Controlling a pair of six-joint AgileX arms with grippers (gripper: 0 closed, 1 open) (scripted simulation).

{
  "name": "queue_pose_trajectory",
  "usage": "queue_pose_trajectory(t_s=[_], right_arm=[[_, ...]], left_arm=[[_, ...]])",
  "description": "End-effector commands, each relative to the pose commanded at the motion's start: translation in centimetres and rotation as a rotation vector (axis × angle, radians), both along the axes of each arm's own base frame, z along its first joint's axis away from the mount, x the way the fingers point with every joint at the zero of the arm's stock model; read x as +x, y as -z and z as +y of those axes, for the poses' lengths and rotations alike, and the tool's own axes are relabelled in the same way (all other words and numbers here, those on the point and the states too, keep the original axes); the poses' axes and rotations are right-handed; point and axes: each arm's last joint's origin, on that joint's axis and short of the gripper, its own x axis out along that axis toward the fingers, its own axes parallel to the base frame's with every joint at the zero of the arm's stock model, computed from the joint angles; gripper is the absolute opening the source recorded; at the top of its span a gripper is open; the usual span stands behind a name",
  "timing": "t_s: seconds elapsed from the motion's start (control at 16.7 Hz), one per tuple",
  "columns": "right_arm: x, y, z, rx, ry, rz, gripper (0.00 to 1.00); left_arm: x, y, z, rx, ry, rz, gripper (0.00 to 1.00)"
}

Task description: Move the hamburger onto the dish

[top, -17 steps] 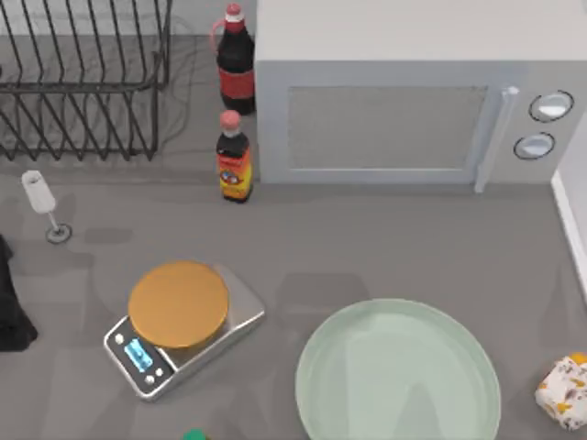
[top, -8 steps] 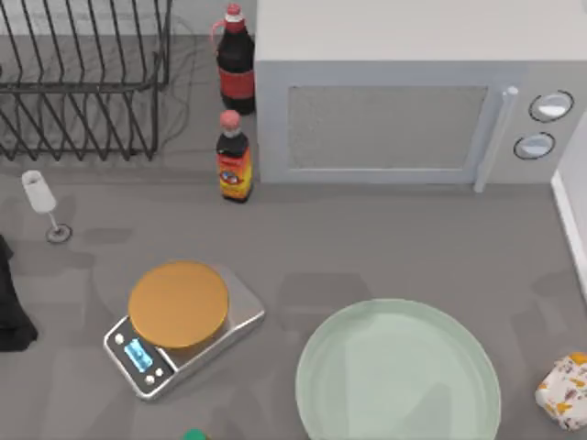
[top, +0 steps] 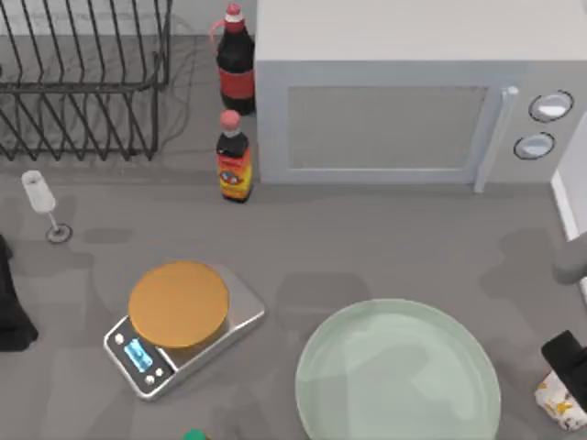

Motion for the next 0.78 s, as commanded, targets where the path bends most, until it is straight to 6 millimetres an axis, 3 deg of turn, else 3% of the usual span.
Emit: queue_pose_trajectory(t_s=[0.3, 0.66, 0.78], right_arm=[[1.8, 1.0, 1.6, -0.069, -0.082, 0.201, 1.00], [1.9, 1.1, 1.5, -0.071, -0.080, 0.207, 1.00], [1.9, 2.0, 1.6, -0.072, -0.084, 0.211, 1.00]], left_arm=[[0.0, 0.0, 0.0, 0.000, 0.000, 0.000, 1.00], [0.0, 0.0, 0.0, 0.000, 0.000, 0.000, 1.00], [0.0, 0.0, 0.0, 0.000, 0.000, 0.000, 1.00]])
